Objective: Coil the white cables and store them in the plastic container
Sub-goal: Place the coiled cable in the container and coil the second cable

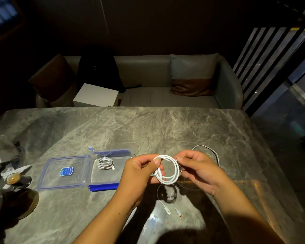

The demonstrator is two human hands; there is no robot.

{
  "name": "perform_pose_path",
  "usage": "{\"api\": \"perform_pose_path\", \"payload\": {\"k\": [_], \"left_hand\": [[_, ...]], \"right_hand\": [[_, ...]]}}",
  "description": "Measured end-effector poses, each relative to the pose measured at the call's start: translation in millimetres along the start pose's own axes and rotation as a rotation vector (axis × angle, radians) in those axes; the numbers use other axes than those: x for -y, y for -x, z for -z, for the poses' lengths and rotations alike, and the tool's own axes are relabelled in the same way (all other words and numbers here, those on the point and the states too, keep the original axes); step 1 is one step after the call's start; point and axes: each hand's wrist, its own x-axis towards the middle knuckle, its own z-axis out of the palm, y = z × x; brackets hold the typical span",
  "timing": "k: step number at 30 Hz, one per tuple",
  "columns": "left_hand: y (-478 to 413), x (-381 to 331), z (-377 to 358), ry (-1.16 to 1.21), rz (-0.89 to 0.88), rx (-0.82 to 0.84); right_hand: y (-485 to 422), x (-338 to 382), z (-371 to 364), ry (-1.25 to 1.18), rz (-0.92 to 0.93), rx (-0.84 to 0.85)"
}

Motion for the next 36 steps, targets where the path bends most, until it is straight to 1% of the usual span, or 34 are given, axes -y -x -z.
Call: {"api": "perform_pose_path", "payload": {"k": [2,5,7,11,13,15,18,20,23,27,31,32,36], "left_hand": [[1.0,1.5,1.2,-0.019,0.003,0.003],[1.6,2.7,2.6,-0.06,-0.011,0.014],[1.5,3.0,2.8,-0.08,-0.02,0.013],[1.4,4.3,0.6,-0.14,-0.044,0.003],[0.1,5.7,-0.6,-0.168,-0.054,-0.014],[-2.6,7.4,1.3,-0.203,-0.069,-0.052],[-6.2,10.0,7.8,-0.275,-0.107,-0.091],[-6.3,10.9,9.6,-0.315,-0.125,-0.098],[-4.7,12.8,7.0,-0.338,-0.141,-0.112],[-3.8,13.5,4.0,-0.28,-0.133,-0.126],[-3.5,10.8,2.1,-0.146,-0.073,-0.109],[-3.9,10.5,1.9,-0.132,-0.07,-0.11],[-4.2,10.5,1.3,-0.113,-0.062,-0.09]], "right_hand": [[-0.1,3.9,0.7,0.13,0.084,-0.086],[0.5,7.9,0.7,0.412,0.226,-0.204],[2.4,9.3,-2.0,0.503,0.286,-0.264],[5.5,6.6,-7.6,0.539,0.37,-0.385],[7.4,4.4,-12.3,0.438,0.374,-0.403],[11.7,6.0,-18.3,0.245,0.305,-0.373],[17.8,13.2,-22.5,0.009,0.124,-0.275],[20.7,15.7,-23.3,-0.057,0.049,-0.207],[20.7,10.7,-23.9,-0.115,0.019,-0.125],[20.0,3.9,-23.2,-0.066,0.053,-0.086],[14.4,-8.4,-20.5,0.222,0.117,-0.159],[13.7,-11.0,-20.0,0.253,0.127,-0.156],[17.9,-13.5,-22.6,0.267,0.122,-0.029]]}}
